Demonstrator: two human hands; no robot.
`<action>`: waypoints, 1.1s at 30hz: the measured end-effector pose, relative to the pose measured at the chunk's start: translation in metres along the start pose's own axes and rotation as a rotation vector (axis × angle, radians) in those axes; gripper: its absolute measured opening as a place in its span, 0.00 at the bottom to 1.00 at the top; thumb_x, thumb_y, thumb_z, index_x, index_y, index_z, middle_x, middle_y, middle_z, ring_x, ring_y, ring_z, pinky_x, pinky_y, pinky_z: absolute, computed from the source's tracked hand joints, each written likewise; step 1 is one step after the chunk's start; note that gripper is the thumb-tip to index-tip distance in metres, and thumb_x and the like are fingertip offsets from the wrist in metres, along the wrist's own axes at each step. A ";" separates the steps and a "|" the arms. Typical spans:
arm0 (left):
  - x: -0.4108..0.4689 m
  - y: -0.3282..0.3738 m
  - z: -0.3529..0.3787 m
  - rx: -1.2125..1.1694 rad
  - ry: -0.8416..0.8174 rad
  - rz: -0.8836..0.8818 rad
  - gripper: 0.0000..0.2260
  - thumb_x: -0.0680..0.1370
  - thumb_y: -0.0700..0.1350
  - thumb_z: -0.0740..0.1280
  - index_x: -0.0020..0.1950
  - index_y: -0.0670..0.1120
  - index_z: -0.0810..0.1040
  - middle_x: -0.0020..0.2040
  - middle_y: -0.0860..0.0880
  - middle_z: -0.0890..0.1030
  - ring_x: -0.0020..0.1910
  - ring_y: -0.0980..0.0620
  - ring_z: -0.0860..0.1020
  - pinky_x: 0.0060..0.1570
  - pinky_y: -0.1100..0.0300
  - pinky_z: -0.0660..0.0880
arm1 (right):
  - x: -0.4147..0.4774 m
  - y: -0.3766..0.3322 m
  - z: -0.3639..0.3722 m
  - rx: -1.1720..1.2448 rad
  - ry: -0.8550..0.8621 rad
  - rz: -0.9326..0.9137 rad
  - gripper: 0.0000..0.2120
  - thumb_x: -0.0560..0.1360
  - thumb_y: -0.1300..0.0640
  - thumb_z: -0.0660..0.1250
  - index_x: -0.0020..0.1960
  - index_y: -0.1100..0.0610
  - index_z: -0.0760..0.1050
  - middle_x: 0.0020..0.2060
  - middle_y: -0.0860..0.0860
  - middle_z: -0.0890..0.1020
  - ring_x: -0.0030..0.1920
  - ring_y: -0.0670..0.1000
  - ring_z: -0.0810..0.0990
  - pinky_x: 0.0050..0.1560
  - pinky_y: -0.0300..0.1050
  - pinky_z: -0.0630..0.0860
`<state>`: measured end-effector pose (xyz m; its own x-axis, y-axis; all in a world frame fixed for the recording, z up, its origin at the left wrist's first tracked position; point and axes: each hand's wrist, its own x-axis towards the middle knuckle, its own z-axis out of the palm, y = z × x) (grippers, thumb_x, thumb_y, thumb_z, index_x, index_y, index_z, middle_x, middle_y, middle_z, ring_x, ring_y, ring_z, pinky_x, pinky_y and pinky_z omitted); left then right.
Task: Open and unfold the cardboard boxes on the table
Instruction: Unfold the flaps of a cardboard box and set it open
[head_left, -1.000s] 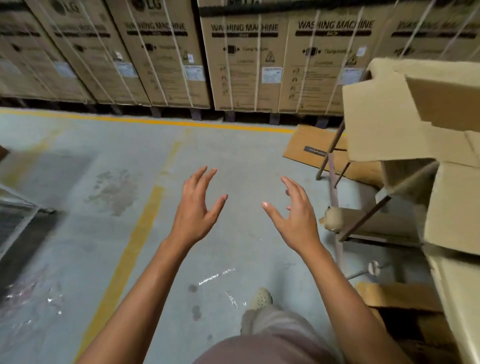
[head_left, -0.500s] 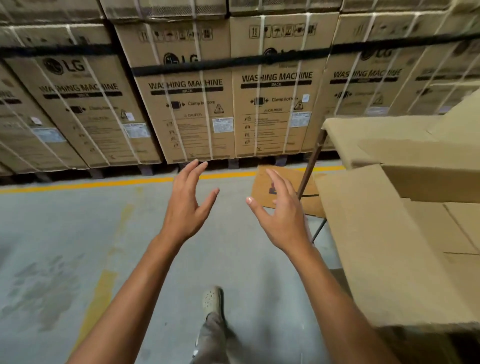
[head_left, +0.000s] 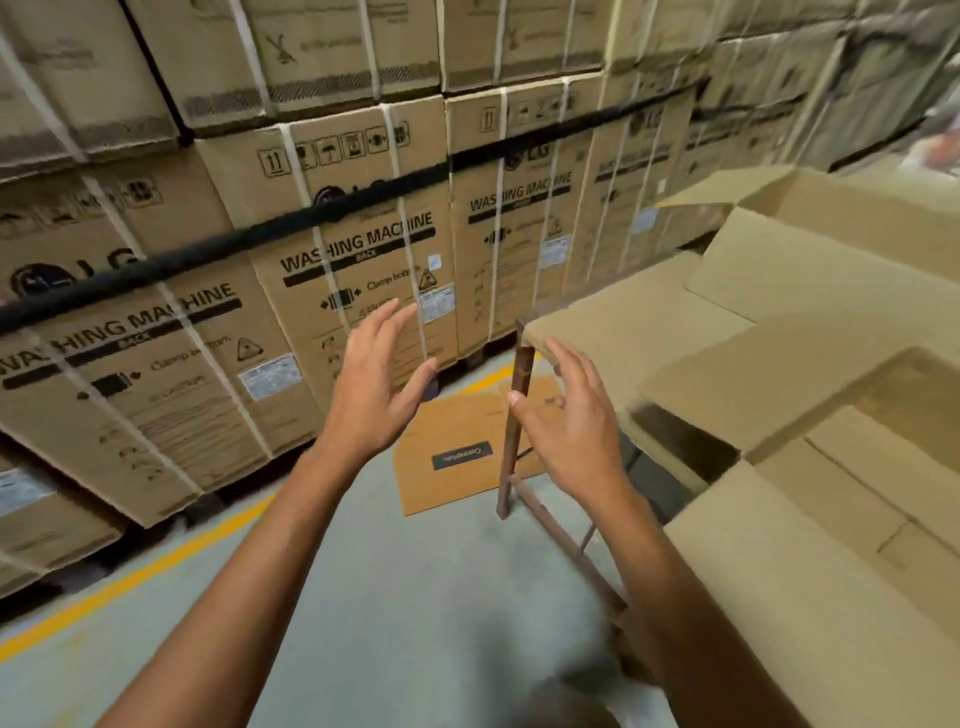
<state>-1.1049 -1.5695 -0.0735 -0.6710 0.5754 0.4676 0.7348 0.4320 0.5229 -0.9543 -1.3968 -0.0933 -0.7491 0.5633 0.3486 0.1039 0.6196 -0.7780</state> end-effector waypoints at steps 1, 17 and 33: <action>0.019 -0.002 0.006 -0.015 -0.012 0.032 0.27 0.79 0.54 0.64 0.76 0.47 0.65 0.76 0.46 0.65 0.75 0.49 0.61 0.71 0.56 0.57 | 0.012 0.003 -0.003 -0.018 0.037 0.011 0.32 0.76 0.45 0.69 0.77 0.50 0.63 0.74 0.48 0.67 0.73 0.50 0.66 0.69 0.59 0.71; 0.300 0.038 0.157 -0.186 -0.229 0.495 0.27 0.80 0.57 0.61 0.77 0.50 0.64 0.77 0.48 0.64 0.76 0.49 0.61 0.71 0.56 0.59 | 0.202 0.087 -0.079 -0.192 0.568 0.217 0.30 0.75 0.46 0.66 0.75 0.52 0.66 0.71 0.51 0.71 0.69 0.53 0.72 0.65 0.59 0.75; 0.528 0.067 0.291 -0.324 -0.419 0.796 0.27 0.79 0.53 0.62 0.76 0.44 0.66 0.75 0.43 0.67 0.74 0.43 0.64 0.71 0.55 0.58 | 0.348 0.140 -0.094 -0.555 0.683 0.440 0.29 0.79 0.47 0.65 0.77 0.54 0.64 0.75 0.54 0.68 0.74 0.54 0.65 0.71 0.49 0.64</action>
<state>-1.3811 -1.0350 0.0008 0.1501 0.8465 0.5108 0.8548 -0.3707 0.3631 -1.1388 -1.0626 -0.0314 -0.0486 0.8916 0.4502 0.7065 0.3493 -0.6155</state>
